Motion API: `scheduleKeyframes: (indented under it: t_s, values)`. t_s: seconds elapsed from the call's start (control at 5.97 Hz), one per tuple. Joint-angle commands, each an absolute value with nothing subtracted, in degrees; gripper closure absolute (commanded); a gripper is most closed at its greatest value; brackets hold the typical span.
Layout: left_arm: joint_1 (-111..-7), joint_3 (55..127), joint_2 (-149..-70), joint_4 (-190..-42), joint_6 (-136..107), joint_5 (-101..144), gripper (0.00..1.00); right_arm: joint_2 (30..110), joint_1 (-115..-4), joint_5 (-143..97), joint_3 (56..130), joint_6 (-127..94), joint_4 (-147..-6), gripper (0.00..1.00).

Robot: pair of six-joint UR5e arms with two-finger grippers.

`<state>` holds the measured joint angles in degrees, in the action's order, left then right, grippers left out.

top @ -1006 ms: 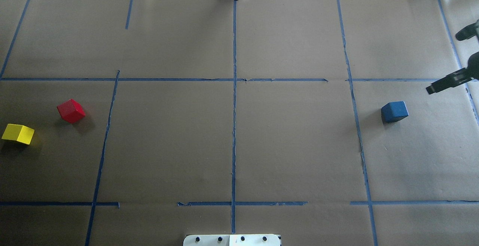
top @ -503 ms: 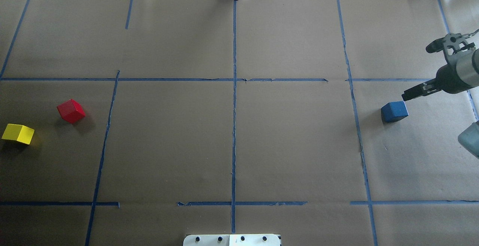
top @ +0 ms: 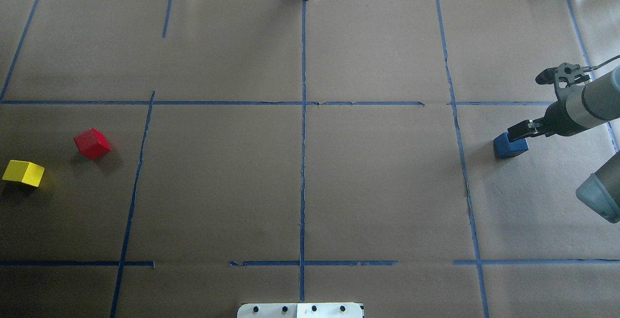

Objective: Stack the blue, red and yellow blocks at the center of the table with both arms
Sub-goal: 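Lower the right gripper and grasp the blue cube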

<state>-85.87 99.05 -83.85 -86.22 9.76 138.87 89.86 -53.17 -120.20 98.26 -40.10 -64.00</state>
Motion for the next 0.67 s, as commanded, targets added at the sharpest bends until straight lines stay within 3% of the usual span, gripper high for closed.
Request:
scheduleKeyframes:
  t_s: [0.0, 0.5]
  values:
    - [-85.87, 99.05, -83.85, -86.22, 9.76, 138.87, 0.00, 89.65, -51.69, -120.15, 98.09, -40.17, -63.98, 0.00]
    - [-85.87, 98.96, -83.85, -86.22, 9.76, 138.96, 0.00, 87.81, -50.89, -119.36, 95.72, -37.81, -63.98, 0.04]
